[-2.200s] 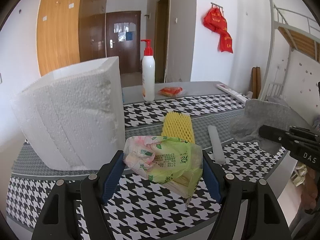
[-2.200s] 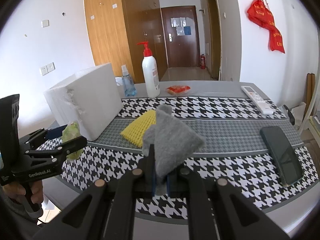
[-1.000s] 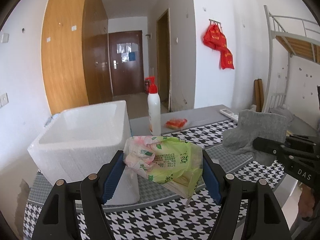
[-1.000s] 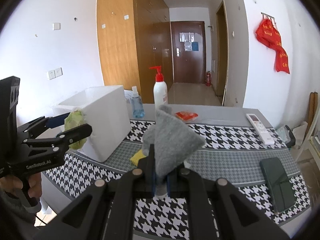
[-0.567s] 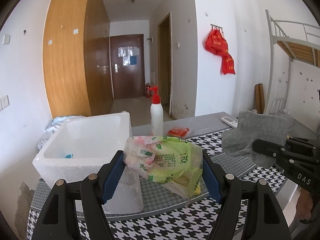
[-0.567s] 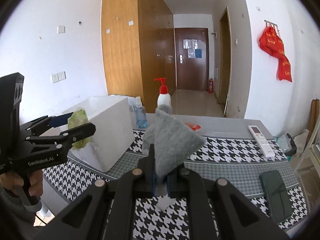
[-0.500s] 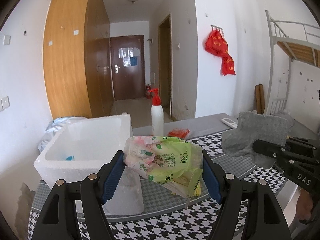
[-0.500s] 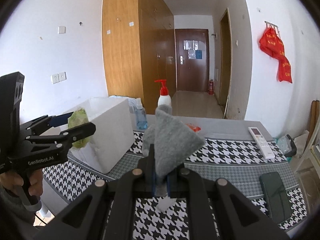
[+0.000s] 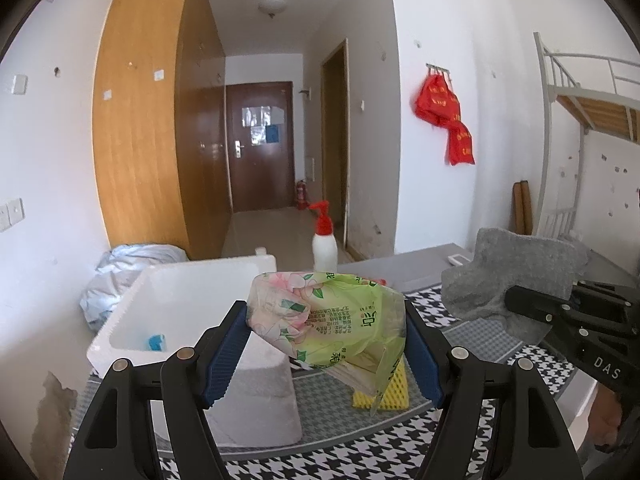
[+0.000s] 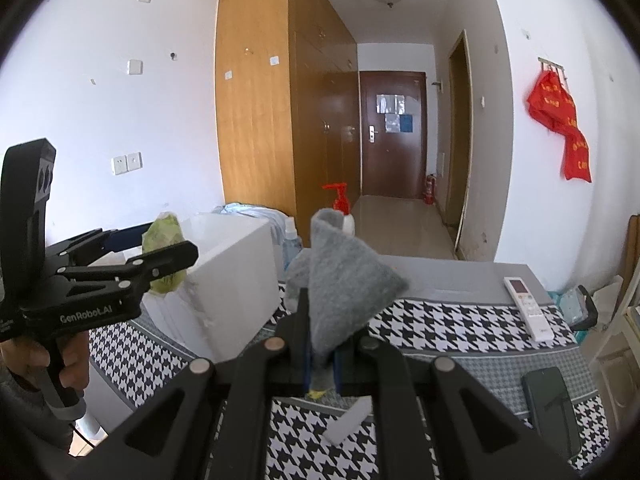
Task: Organize soft objects
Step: 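Carry the wipes pack over the foam box with the left gripper while the right carries the cloth, then open the left gripper to drop the wipes pack into the foam box, then move the grey cloth over the foam box and open the right gripper, then withdraw the open right gripper from the foam box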
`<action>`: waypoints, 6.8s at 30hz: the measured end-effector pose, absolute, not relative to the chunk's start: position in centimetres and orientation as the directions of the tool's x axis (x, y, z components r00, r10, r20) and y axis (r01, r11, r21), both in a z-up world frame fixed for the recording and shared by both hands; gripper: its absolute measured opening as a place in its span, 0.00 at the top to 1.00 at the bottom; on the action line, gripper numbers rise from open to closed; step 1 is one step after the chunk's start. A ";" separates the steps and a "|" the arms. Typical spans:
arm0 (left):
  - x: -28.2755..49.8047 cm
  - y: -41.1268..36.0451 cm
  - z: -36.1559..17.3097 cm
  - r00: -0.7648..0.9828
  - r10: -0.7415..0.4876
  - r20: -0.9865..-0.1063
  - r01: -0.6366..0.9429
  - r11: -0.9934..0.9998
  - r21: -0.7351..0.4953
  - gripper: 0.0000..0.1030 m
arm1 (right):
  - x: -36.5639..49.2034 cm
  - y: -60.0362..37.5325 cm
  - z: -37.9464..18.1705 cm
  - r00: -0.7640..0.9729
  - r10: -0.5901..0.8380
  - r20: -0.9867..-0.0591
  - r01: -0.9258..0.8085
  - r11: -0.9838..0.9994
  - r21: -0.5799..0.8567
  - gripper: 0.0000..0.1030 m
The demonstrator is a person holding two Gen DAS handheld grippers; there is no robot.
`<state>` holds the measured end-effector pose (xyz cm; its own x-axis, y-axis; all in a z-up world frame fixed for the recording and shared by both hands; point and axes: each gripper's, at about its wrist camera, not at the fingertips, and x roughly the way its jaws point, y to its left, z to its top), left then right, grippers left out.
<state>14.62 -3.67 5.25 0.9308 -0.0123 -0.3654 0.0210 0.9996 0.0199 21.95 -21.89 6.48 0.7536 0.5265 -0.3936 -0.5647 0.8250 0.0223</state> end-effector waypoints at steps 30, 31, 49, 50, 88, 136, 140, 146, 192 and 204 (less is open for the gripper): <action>15.6 1.8 6.8 0.928 0.150 -0.342 -0.157 0.988 0.006 0.28 | 23.8 -16.1 7.7 0.670 0.642 -0.373 -0.680 0.732 0.041 0.90; 15.7 2.0 6.8 0.926 0.154 -0.344 -0.162 0.987 0.005 0.28 | 23.9 -15.7 7.7 0.665 0.646 -0.376 -0.684 0.729 0.042 0.90; 18.2 4.8 6.1 0.888 0.213 -0.408 -0.236 0.972 -0.005 0.28 | 25.0 -11.8 7.8 0.627 0.662 -0.409 -0.712 0.701 0.042 0.90; 18.5 4.9 6.0 0.886 0.209 -0.414 -0.233 0.973 -0.007 0.28 | 25.1 -11.7 7.8 0.628 0.660 -0.411 -0.711 0.702 0.042 0.90; 19.5 7.4 5.5 0.884 0.239 -0.402 -0.264 0.965 -0.006 0.01 | 26.5 -8.4 7.3 0.645 0.614 -0.455 -0.694 0.720 -0.011 0.90; 14.7 12.3 5.3 0.863 0.349 -0.365 -0.383 0.924 -0.022 0.01 | 30.0 -1.1 5.8 0.525 0.632 -0.570 -0.763 0.646 0.013 0.55; 14.4 12.7 5.5 0.860 0.361 -0.362 -0.395 0.918 -0.023 0.01 | 29.3 -1.3 5.9 0.518 0.649 -0.557 -0.772 0.635 0.023 0.40; 14.3 12.7 5.7 0.860 0.361 -0.360 -0.397 0.917 -0.028 0.01 | 28.5 -2.2 6.6 0.532 0.659 -0.532 -0.773 0.634 0.013 0.40; 12.0 1.6 9.0 0.936 0.208 -0.285 -0.209 0.977 0.027 0.01 | 22.9 -16.2 10.8 0.685 0.653 -0.323 -0.675 0.735 0.057 0.04; 11.8 -0.3 9.0 0.949 0.154 -0.276 -0.152 0.988 0.029 0.01 | 21.8 -18.5 10.4 0.721 0.622 -0.305 -0.644 0.764 0.037 0.04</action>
<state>11.77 -0.32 8.95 0.9486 0.1544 -0.2763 -0.1522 0.9879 0.0292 21.77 -18.49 10.42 0.7210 0.6220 -0.3054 -0.6437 0.7644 0.0370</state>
